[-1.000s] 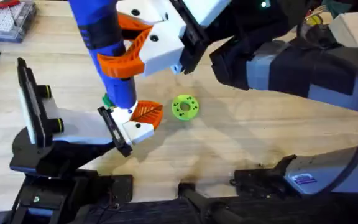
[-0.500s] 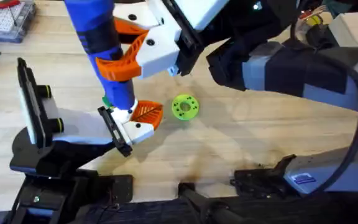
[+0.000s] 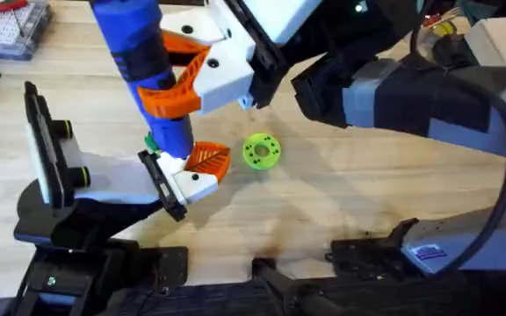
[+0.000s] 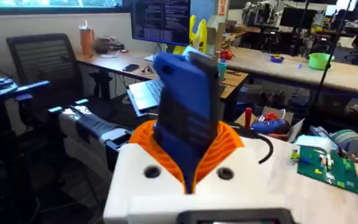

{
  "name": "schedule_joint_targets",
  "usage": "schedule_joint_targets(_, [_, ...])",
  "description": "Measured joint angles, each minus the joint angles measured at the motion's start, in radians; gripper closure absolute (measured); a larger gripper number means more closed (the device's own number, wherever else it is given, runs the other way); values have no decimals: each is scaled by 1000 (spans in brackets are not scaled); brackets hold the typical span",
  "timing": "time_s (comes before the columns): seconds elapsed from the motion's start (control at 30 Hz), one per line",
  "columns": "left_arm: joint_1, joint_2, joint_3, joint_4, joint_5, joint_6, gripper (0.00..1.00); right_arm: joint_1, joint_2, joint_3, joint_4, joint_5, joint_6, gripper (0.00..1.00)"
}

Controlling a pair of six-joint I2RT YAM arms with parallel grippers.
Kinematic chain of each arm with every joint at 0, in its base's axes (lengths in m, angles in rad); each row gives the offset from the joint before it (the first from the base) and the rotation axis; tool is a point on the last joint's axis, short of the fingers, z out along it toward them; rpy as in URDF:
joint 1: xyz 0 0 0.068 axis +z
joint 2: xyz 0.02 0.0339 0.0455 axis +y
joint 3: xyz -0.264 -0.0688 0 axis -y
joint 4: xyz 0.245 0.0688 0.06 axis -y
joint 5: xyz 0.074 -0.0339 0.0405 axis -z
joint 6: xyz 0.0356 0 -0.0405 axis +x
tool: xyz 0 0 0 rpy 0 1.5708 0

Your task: Pick up the gripper from the table and insert it into the empty holder that is missing its gripper. Then pick up a screw, insert it into the mounting hole, and use the screwdriver to tighten it. Finally, clean up the table by picking up the vegetable and placing it into the bucket.

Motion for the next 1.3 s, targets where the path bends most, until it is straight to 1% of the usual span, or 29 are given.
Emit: schedule_joint_targets(1.3, [0, 0, 0, 0, 0, 0, 997, 0, 0, 0, -23, -11, -52, 976])
